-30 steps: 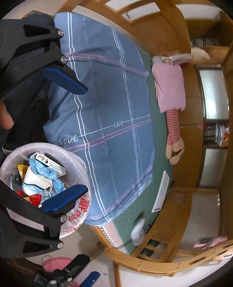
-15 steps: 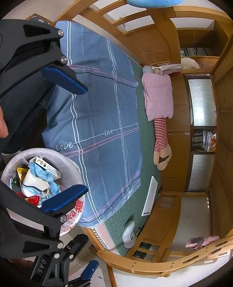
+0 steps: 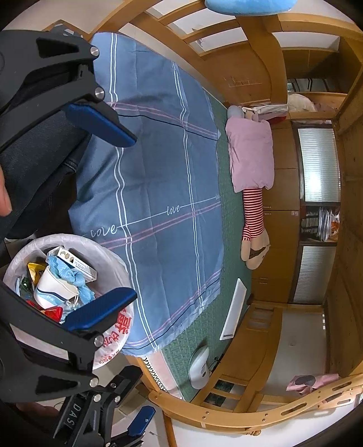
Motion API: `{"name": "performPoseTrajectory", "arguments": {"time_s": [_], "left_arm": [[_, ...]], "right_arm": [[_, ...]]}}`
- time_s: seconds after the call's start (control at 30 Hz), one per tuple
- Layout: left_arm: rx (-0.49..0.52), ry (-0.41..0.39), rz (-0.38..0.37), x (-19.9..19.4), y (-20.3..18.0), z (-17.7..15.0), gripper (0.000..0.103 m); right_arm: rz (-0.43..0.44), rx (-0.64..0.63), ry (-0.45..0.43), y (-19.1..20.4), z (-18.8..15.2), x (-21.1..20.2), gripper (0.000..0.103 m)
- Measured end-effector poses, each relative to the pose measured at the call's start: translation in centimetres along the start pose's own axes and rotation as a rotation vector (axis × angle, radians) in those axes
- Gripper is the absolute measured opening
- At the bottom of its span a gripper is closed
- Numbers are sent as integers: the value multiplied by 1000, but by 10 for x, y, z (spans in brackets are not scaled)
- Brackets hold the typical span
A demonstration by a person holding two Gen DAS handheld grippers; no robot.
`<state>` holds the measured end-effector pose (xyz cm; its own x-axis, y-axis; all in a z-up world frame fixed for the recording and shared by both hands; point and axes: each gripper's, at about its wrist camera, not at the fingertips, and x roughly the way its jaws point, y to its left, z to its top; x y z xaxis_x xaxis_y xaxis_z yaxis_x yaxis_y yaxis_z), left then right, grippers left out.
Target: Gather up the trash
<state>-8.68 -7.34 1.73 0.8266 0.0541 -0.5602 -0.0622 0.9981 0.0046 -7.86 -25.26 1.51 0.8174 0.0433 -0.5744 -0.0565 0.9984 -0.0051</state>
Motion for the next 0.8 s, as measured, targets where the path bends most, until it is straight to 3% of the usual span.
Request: {"name": "performPoseTrajectory", "arguments": {"time_s": [0.8], "left_arm": [[-1,5,-2,1,0,0,100]], "right_arm": [[4,-2,9,2,0,5,100]]}}
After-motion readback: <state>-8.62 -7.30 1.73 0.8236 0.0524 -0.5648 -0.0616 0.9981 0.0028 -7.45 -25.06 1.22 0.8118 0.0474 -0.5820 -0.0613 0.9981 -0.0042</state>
